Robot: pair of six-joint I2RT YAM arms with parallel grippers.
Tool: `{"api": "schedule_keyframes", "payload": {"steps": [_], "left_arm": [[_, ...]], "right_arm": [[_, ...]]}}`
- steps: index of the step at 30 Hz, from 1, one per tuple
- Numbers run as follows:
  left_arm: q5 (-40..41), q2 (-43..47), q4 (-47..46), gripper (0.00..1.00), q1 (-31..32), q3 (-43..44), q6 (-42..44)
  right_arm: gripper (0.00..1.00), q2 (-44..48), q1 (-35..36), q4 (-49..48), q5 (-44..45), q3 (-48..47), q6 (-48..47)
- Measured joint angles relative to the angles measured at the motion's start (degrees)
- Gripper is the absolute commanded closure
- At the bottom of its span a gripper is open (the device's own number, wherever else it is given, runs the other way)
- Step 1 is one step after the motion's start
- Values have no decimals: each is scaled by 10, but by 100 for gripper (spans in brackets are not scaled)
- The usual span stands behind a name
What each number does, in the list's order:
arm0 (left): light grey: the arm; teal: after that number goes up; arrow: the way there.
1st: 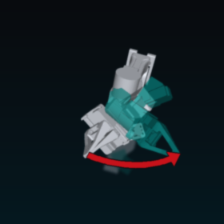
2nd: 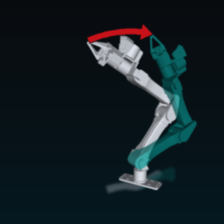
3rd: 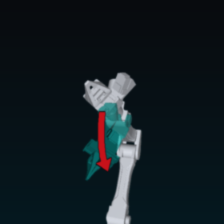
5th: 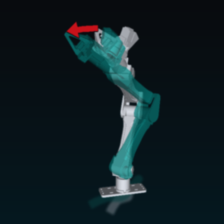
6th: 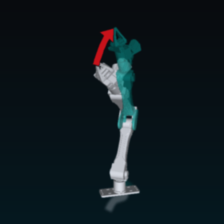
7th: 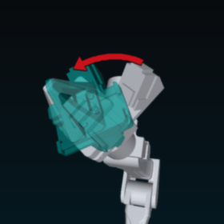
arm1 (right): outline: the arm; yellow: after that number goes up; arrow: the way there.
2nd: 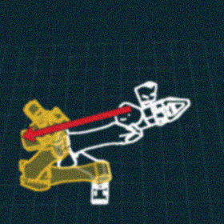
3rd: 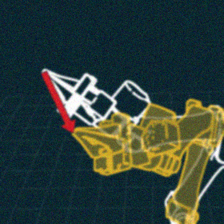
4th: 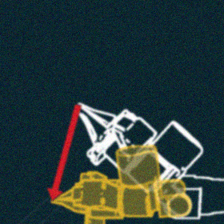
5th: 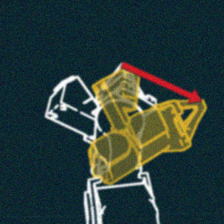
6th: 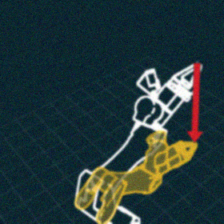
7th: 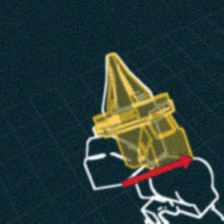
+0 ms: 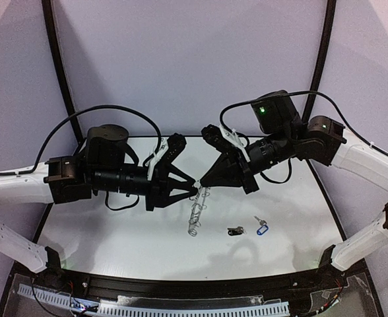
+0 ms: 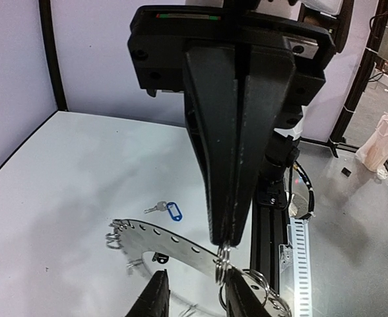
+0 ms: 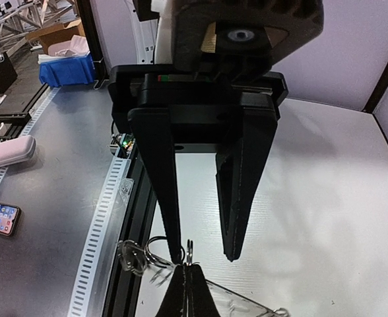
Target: Put the keys on the keyring
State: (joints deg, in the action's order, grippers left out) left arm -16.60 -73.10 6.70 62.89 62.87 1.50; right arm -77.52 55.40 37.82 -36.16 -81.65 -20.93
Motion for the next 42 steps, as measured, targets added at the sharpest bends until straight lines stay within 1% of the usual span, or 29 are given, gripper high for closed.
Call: {"api": "schedule_keyframes", "payload": {"steps": [5,6,7,8,9,11,13,17,18,19,20,21,22,23,26,27,28,32,33,35,36,42], "left_arm": [[-9,-1,2,73,0,0,0],[-10,-2,2,81,0,0,1],[-13,-3,3,81,0,1,2],[-14,-4,4,85,0,2,1],[-17,-5,6,86,0,4,5],[-25,-9,12,95,0,11,10],[-30,-10,14,99,0,14,13],[-37,-13,19,99,1,17,24],[-36,-14,19,99,1,17,26],[-36,-14,19,99,1,17,28],[-34,-14,19,99,1,17,28],[-29,-14,18,99,0,17,30],[-23,-14,11,99,1,13,30],[-17,-13,-3,99,1,3,31],[-1,-10,-62,99,1,-45,37],[2,-7,-94,99,1,-68,40],[9,-1,-140,99,0,-113,46],[14,3,-221,99,0,-178,60],[15,8,-252,99,0,-200,72],[12,11,-272,99,0,-206,82],[9,19,-298,99,0,-211,96],[-3,47,-359,99,0,-219,119]], "right_arm": [[100,-5,3,8,0,-3,-5],[100,-5,3,9,0,-3,-5],[100,-6,4,14,0,-4,-9],[100,-6,4,15,0,-4,-9],[100,-7,4,16,1,-5,-10],[100,-9,5,21,1,-8,-12],[100,-9,5,22,1,-10,-13],[100,-11,5,28,3,-14,-13],[94,-11,5,28,5,-14,-13],[82,-11,5,28,9,-14,-12],[61,-11,5,27,13,-14,-10],[52,-11,6,22,17,-14,-8],[37,-10,7,16,21,-14,-1],[29,-5,9,5,26,-11,5],[12,31,10,-28,42,18,25],[3,46,10,-41,47,31,31],[2,75,11,-57,59,54,42],[1,134,12,-106,109,104,73],[1,168,12,-129,150,132,96],[1,181,12,-147,182,145,110],[1,195,12,-163,223,164,131],[1,198,6,-163,353,195,194]]}}
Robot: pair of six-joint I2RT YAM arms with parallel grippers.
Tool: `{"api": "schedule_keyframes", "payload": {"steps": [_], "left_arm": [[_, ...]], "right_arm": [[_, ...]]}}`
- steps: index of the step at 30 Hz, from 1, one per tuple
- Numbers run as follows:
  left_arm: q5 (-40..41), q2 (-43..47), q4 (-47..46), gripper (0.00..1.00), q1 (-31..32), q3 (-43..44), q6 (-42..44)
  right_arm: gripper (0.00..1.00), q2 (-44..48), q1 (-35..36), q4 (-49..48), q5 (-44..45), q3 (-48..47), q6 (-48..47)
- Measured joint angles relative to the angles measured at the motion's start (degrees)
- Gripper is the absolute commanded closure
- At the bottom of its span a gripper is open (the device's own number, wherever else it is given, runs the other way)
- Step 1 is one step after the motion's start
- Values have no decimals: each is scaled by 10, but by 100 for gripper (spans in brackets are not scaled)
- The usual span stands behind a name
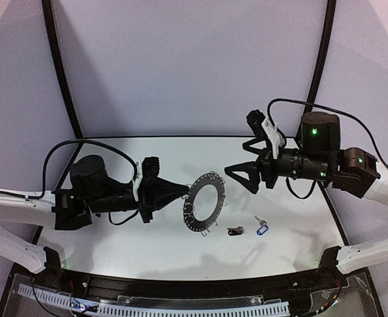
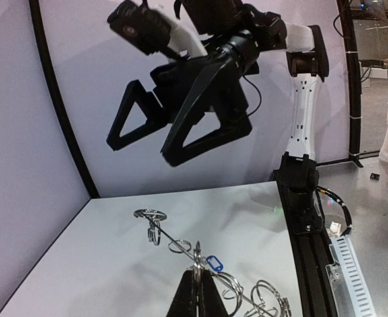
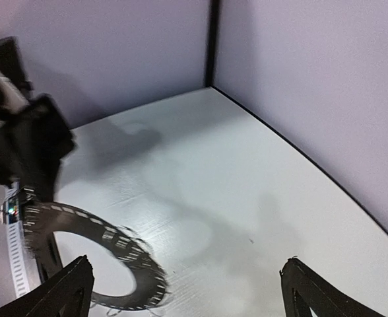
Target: Put the keys on the keyring
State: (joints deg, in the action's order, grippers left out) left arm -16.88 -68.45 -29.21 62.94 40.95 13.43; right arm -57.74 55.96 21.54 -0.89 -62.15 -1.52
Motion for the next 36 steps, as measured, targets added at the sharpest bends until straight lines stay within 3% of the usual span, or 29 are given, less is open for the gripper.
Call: {"api": "schedule_keyframes", "payload": {"steps": [9,18,29,36], "left_arm": [[-18,19,-11,99,0,-15,26],[-27,42,94,99,0,19,71],[-27,45,207,99,0,50,148],[-27,44,235,99,0,53,166]], "right_arm": [[1,8,-45,38,76,23,86],[1,16,-100,86,81,55,155],[1,19,-167,127,49,89,213],[2,-52,-209,200,9,70,258]]}}
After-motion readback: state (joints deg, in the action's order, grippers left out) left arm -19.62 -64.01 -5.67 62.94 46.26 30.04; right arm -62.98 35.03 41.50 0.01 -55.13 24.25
